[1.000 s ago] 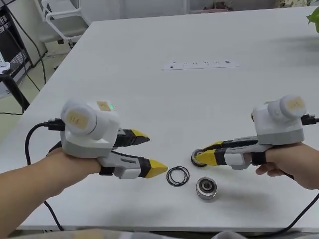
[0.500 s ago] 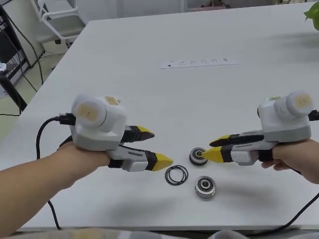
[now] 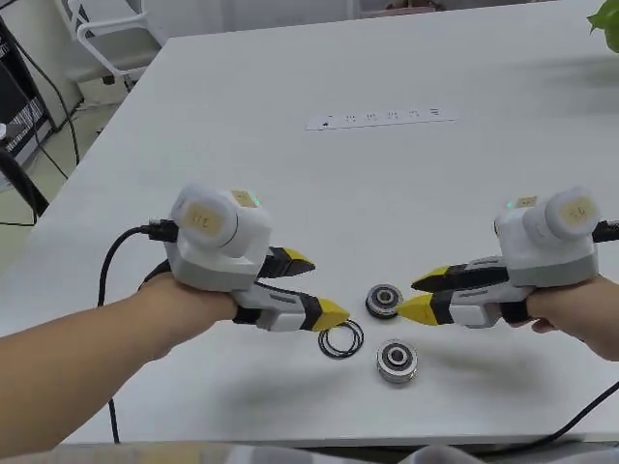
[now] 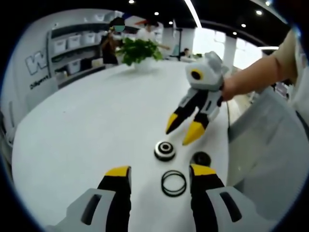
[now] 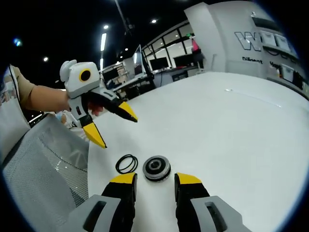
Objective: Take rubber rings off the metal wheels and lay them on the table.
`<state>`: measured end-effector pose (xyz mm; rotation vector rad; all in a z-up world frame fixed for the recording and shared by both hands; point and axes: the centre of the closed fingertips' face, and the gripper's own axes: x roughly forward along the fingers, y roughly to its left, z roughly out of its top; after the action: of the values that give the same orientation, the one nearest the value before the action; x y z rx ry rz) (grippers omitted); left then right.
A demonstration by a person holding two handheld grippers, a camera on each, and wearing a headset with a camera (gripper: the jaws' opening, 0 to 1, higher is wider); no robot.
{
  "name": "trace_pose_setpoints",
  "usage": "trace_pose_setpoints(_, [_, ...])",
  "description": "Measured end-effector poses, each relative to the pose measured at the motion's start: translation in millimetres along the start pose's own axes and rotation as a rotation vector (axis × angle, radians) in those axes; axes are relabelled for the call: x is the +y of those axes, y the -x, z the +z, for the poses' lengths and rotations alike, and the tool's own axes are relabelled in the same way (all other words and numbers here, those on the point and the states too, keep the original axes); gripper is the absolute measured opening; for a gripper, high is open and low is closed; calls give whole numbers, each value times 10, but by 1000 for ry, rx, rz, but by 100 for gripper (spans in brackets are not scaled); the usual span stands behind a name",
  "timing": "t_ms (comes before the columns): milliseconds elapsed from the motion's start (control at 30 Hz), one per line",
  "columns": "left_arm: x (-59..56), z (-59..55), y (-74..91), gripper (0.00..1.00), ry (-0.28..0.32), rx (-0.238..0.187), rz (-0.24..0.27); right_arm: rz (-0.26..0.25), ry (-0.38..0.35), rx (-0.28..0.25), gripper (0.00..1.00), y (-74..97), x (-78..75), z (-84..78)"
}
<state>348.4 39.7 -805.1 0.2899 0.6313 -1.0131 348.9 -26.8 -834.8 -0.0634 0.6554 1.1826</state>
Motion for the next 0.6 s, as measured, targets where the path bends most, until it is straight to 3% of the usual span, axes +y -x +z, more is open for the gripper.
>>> trace_pose_setpoints(600, [-96,32,-274,43,-28,6,-29,-20,69,19,24,-114,-33,-90])
